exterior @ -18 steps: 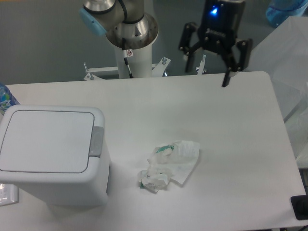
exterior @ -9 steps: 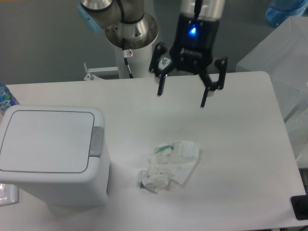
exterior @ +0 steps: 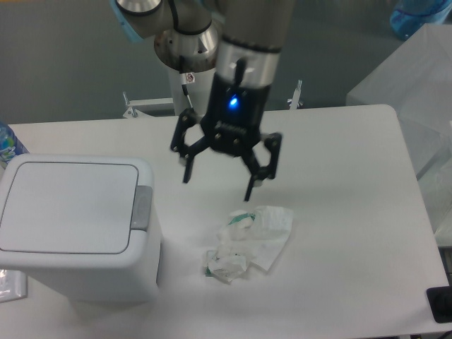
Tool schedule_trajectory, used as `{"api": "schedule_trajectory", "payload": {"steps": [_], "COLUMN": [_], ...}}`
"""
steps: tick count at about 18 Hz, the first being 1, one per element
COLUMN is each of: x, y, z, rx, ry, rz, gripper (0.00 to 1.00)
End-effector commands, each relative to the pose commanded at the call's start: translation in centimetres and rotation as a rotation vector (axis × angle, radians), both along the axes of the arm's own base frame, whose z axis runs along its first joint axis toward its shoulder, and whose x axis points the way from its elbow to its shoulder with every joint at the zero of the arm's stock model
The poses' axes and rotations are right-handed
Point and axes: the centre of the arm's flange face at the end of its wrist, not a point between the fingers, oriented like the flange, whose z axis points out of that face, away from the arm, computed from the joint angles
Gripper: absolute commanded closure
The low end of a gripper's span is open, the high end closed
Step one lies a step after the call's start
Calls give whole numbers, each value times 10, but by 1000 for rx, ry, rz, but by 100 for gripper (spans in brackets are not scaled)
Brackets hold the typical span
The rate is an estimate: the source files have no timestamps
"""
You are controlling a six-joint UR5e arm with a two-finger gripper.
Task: Open the trash can
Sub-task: 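Lower the gripper over the grey button on the trash can rim, then press down on the grey lid button with the gripper finger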
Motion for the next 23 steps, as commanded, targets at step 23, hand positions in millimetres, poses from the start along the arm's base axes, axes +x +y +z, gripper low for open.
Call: {"api": "schedule_trajectory", "payload": {"steps": [23], "x": [4], "y": [14], "z": [-3], "rx": [48], "ry": [-74], "rz": [129], "gripper": [0]}}
